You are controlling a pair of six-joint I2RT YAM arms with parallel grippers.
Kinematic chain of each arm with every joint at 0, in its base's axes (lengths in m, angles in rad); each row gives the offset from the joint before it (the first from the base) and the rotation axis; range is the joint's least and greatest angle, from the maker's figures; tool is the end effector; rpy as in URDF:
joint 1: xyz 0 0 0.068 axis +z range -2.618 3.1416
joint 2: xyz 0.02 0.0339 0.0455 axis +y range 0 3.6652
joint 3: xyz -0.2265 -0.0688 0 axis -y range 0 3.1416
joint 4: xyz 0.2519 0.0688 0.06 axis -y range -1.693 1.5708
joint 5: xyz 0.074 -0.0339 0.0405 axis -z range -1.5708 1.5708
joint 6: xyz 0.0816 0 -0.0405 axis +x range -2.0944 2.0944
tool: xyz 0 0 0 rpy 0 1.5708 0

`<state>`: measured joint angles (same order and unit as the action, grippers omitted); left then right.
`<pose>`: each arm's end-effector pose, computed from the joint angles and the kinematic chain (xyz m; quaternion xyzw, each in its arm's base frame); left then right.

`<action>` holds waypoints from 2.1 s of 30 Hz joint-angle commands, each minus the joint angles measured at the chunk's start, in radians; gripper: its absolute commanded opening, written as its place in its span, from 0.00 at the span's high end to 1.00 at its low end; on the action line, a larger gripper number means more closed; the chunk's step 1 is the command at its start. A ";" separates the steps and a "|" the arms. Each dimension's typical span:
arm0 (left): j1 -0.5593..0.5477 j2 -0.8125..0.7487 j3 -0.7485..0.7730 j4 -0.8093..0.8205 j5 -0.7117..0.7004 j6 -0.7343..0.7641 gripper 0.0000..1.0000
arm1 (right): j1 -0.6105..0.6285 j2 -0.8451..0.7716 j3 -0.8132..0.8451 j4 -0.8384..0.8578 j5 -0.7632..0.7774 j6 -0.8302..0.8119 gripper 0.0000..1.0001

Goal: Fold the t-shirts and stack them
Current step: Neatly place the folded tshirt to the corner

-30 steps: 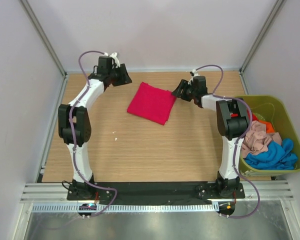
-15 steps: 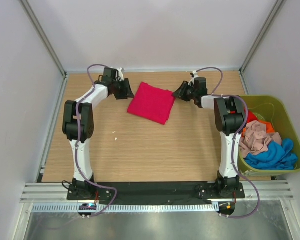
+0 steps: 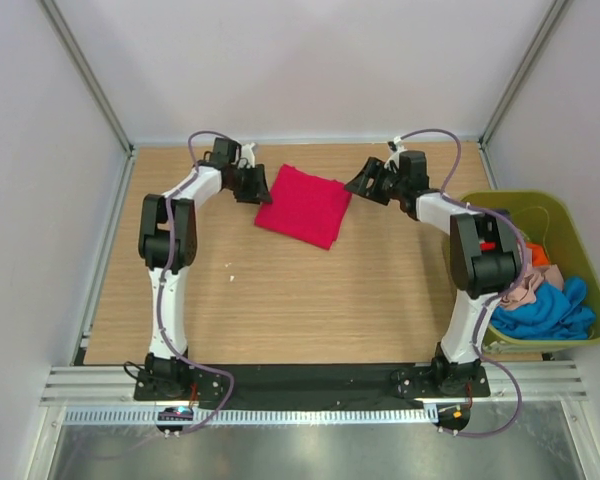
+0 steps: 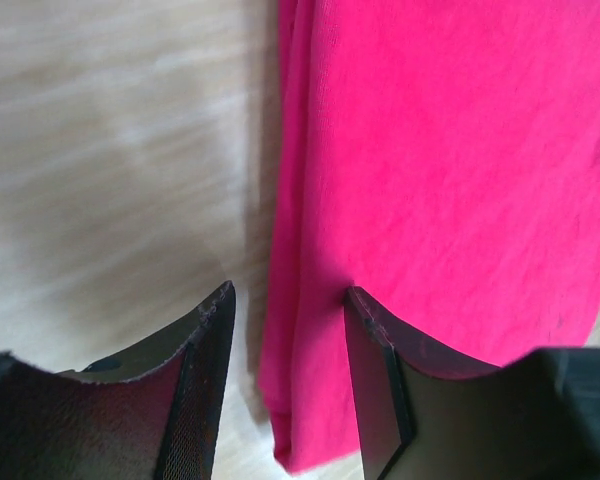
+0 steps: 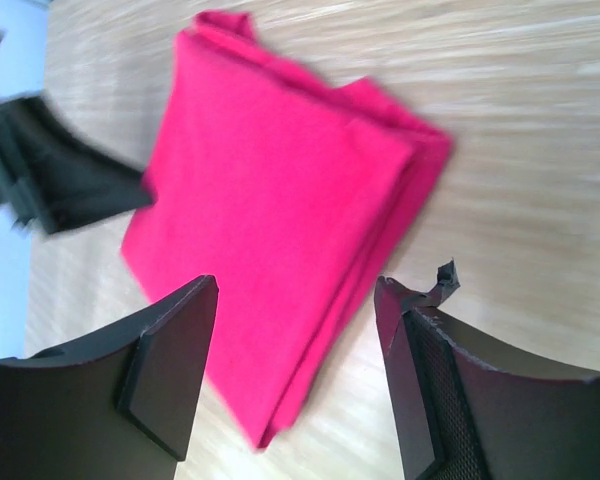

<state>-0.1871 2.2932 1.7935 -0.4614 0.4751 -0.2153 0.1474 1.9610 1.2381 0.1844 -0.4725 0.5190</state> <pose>0.4878 -0.1303 0.0952 0.0576 0.9280 -0.2782 0.2410 0.4502 0.1044 0.1261 0.0427 0.8524 0.3493 0.3869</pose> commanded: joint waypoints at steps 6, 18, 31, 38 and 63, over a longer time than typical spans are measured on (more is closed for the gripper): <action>0.021 0.138 0.188 -0.056 0.123 0.031 0.61 | 0.050 -0.145 -0.114 -0.019 0.048 -0.070 0.28; 0.037 0.066 0.210 -0.149 0.024 0.027 1.00 | 0.063 -0.136 -0.117 -0.017 0.060 -0.080 0.28; 0.325 -0.020 0.147 -0.197 -0.373 -0.030 1.00 | 0.063 -0.185 -0.195 -0.066 0.080 -0.024 0.28; 0.469 0.092 0.329 -0.247 -0.527 -0.019 1.00 | 0.063 -0.221 -0.218 -0.092 0.078 -0.005 0.27; 0.462 -0.106 0.291 -0.253 -0.722 -0.156 0.60 | 0.075 -0.258 -0.152 -0.261 0.114 -0.043 0.26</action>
<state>0.3351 2.3447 2.1220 -0.7383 -0.1970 -0.3328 0.2169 1.7699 1.0645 -0.0265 -0.3828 0.4976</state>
